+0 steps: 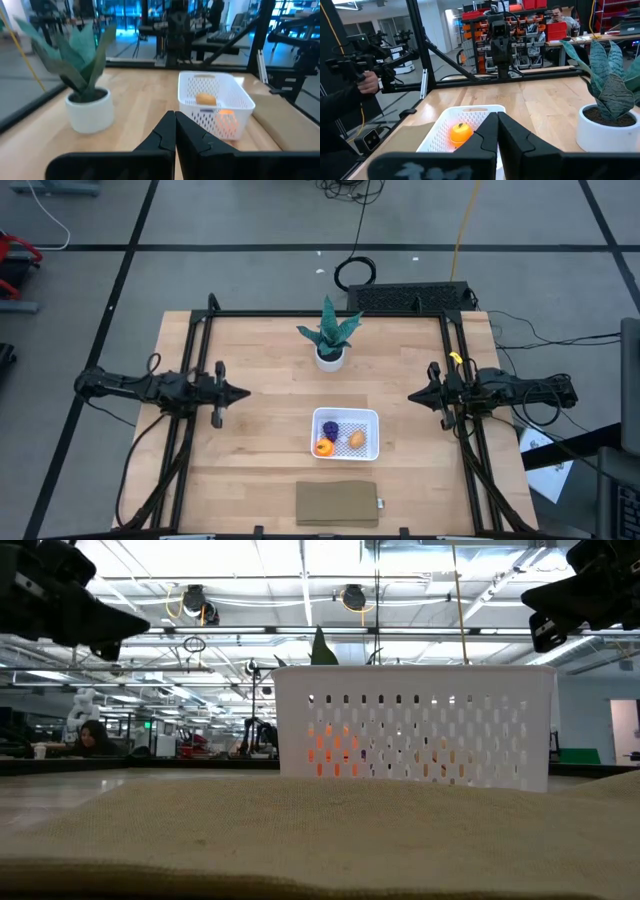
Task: Pick and placing Produce into tupperware
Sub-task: Return to Home Position
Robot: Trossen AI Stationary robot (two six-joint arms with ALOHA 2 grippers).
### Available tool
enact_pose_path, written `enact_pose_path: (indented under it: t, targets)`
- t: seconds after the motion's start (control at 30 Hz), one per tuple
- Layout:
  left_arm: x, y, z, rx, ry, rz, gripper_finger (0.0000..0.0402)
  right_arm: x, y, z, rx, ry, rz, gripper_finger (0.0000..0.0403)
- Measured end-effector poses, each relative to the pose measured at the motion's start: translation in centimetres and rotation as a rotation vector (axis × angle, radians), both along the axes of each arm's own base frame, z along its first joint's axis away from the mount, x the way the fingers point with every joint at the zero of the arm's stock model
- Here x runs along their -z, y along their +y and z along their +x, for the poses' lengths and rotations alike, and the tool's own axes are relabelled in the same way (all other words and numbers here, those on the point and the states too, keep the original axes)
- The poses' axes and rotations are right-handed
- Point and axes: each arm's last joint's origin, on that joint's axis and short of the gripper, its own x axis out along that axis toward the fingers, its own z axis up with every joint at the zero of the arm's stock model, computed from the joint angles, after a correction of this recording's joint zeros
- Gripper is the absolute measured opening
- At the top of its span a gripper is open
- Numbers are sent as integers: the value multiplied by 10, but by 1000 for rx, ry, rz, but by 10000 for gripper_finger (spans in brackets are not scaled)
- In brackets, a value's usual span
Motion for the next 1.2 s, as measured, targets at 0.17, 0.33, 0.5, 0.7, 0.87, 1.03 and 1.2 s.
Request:
enact_pose_path:
  t: [0.17,0.33,0.5,0.7,0.87,1.03,1.2]
  targets:
    - [-3,0,0,3,-29,72,1,-1,0,0,1,-9,6,0]
    - [-2,1,0,-22,-18,94,1,-3,0,0,2,-27,6,0]
    - [0,1,0,-41,4,100,2,-3,0,0,2,-35,-10,0]
    - [-1,1,0,-42,-3,93,11,-4,0,0,2,-42,-26,0]
    - [0,1,0,-42,-2,98,7,-4,0,0,2,-42,-26,0]
    - [0,1,0,-42,-2,98,2,-4,0,0,2,-42,-26,0]
    - [0,1,0,-42,-1,99,6,-4,0,0,2,-42,-26,0]
